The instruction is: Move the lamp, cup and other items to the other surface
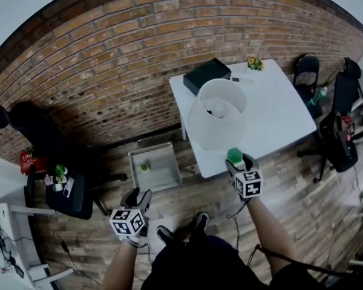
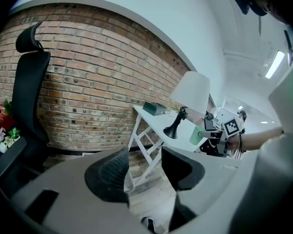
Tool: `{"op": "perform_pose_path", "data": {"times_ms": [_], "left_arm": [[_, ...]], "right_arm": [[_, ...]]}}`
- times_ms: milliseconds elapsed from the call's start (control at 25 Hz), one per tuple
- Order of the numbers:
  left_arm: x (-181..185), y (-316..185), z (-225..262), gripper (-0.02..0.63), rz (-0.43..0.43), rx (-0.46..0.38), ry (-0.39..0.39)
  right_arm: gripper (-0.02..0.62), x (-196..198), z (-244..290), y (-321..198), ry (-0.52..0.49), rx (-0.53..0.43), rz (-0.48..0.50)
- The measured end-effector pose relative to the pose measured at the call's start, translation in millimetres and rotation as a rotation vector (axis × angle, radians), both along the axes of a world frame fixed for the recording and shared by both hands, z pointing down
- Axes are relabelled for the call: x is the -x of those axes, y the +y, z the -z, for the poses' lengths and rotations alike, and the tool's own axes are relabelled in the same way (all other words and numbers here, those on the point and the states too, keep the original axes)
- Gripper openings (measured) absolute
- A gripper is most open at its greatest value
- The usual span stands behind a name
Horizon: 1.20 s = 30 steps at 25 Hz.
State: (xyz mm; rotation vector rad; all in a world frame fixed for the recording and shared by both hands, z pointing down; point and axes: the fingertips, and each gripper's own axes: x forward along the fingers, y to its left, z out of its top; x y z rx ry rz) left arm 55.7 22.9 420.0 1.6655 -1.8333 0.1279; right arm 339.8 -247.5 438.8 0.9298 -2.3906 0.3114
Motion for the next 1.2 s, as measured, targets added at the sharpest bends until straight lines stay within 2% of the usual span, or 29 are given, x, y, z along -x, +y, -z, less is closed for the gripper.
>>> {"op": "perform_pose_path", "data": {"times_ms": [280,480,680,720,800,1200], "left_arm": [[-17.7,-16.2,-0.8,0.206,0.014,-0.004,0.004],[-22.0,-17.4,-2.4,0.206,0.029,0.003,-0.006],[-19.0,-9.8,-4.2,0.204,0.04,0.015,-0.005],[-18.2,-7.1,-5.2,0.204,0.042,0.018,-0.003],[-16.4,-2.5,-6.4,0.204,0.045,0.02,0.0],[6.3,24.3,-4.4,0.204,0.032,0.002,0.014]], "right_arm": [[0.293,-18.7,-8.2,-27.0,-0.012,-0.005,-0.012],[0.296,-27.2,-29.5,-27.9,0.016,0.015,-0.014],[0.305,-28.5,-38.8,-29.3,0.0,0.016,-0.026],[0.331,-29.0,-41.8,-28.2,0.005,0.023,-0.032],[0.342,-30.8,-44.2,-23.6,0.0,0.042,-0.056],[0.314,-21.5,-40.7,30.8,-0.039,0.095,-0.153]]}}
